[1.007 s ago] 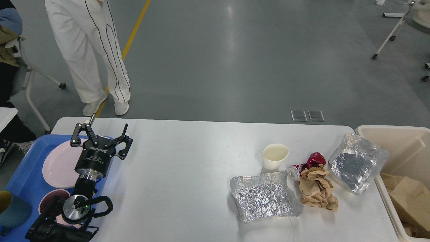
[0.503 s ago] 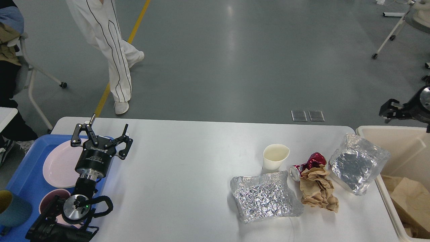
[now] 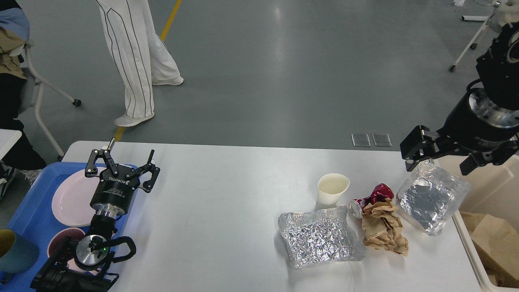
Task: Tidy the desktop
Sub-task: 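Lower the right gripper onto the clear plastic bag and grasp it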
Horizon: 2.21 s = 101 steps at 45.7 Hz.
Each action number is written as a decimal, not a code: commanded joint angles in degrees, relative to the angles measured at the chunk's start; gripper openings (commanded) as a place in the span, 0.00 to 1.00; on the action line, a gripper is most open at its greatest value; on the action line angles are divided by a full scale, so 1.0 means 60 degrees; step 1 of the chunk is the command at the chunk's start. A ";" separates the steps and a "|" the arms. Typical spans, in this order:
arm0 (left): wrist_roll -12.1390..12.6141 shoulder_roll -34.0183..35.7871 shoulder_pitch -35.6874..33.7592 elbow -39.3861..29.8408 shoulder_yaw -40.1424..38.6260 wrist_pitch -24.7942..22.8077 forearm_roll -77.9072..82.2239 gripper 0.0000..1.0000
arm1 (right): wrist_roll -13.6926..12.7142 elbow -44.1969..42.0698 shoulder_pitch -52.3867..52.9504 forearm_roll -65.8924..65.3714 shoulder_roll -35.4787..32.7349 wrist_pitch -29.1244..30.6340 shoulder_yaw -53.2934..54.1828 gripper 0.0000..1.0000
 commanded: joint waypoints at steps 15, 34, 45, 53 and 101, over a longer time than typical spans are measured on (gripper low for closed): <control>0.0015 -0.0009 -0.0007 0.0000 -0.0002 0.0001 0.0000 0.96 | 0.0001 0.0390 -0.0314 0.0033 -0.0173 -0.0559 0.0131 0.98; 0.0000 -0.0009 -0.0007 0.0000 -0.0002 0.0001 0.0000 0.96 | 0.0001 -0.3005 -0.4896 0.0076 -0.2398 -0.2053 0.0306 0.98; 0.0000 -0.0009 -0.0007 0.0000 -0.0002 0.0001 0.0000 0.96 | 0.0015 -0.6083 -0.9335 0.0765 -0.2664 -0.3415 0.2883 0.98; 0.0000 -0.0009 -0.0007 0.0000 -0.0002 -0.0013 0.0000 0.96 | 0.0015 -0.7372 -1.1314 0.0780 -0.2210 -0.4016 0.4598 0.97; 0.0000 -0.0009 -0.0007 0.0000 -0.0002 0.0001 0.0000 0.96 | 0.0118 -1.1753 -1.4860 0.0809 0.0969 -0.7223 0.4936 0.64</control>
